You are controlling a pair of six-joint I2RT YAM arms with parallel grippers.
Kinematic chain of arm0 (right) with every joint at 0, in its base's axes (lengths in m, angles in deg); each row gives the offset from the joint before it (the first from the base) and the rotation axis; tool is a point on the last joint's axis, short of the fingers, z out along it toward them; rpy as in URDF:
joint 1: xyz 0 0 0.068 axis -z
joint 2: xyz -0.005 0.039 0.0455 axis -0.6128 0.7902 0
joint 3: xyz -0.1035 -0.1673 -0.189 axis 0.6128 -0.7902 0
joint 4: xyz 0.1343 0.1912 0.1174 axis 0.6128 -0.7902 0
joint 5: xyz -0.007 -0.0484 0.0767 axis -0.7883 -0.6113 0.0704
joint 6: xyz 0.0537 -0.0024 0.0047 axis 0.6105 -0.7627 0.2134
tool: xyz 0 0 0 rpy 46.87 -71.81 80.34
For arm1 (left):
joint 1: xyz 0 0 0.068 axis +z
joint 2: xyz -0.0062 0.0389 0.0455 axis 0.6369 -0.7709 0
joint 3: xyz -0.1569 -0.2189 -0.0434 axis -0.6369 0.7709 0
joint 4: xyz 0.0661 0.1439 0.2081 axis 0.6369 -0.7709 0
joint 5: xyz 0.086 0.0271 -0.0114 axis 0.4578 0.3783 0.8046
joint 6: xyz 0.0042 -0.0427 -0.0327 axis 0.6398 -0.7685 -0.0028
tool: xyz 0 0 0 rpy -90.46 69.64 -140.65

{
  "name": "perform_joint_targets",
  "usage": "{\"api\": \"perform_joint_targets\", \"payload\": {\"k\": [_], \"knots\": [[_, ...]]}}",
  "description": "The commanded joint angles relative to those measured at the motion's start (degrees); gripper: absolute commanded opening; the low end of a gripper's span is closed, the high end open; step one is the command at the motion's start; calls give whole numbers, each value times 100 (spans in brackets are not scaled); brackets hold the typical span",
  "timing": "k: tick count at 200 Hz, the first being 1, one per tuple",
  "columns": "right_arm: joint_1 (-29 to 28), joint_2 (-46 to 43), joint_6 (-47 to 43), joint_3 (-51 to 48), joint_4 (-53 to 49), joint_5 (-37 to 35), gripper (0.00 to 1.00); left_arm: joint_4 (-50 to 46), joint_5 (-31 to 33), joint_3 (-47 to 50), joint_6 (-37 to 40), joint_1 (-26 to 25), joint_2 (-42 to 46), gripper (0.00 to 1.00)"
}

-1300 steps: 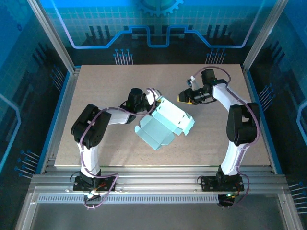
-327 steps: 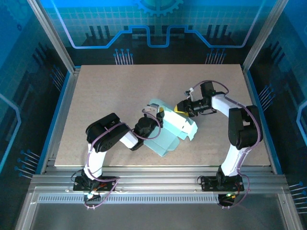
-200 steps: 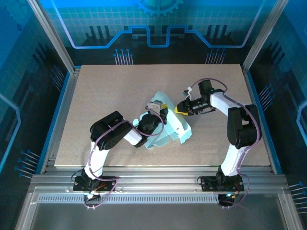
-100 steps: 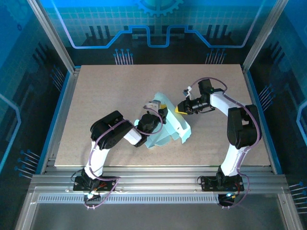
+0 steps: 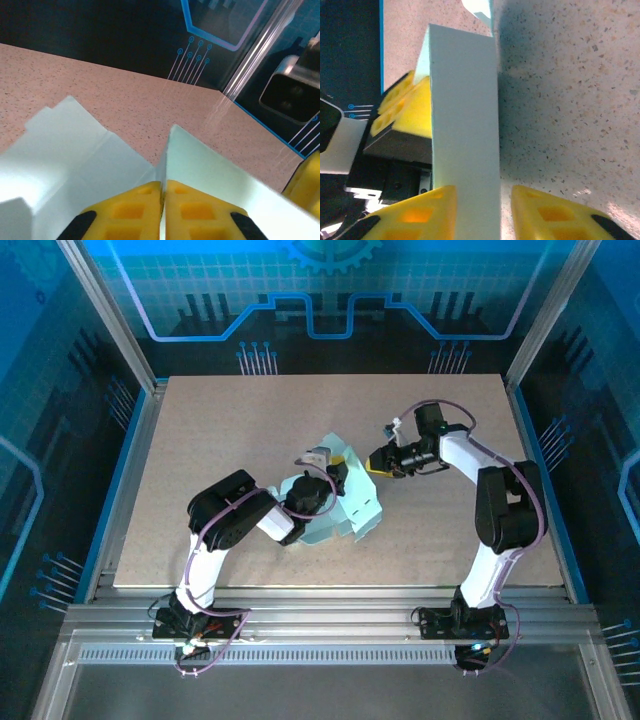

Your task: Fold the paper box

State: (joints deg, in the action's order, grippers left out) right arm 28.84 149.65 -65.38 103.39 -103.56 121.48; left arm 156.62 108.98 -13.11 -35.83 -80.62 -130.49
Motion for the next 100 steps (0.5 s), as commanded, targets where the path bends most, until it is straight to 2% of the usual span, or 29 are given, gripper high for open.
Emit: {"api": "perform_joint_targets", "payload": {"k": [1, 37, 61, 73, 100], "knots": [[0, -446, 153, -100, 187, 0, 43, 198, -57, 47, -148, 45, 10, 6], [-72, -800, 78, -361, 316, -353, 50, 196, -94, 39, -174, 60, -6, 0], [-161, -882, -45, -277, 195, -685, 51, 197, -114, 23, -200, 72, -16, 0], [-345, -903, -300, -92, -99, -1112, 51, 200, -122, 14, -203, 68, -9, 0], [-845, -971, -674, 189, -531, -2554, 49, 200, -110, 15, -223, 71, -25, 0]]}}
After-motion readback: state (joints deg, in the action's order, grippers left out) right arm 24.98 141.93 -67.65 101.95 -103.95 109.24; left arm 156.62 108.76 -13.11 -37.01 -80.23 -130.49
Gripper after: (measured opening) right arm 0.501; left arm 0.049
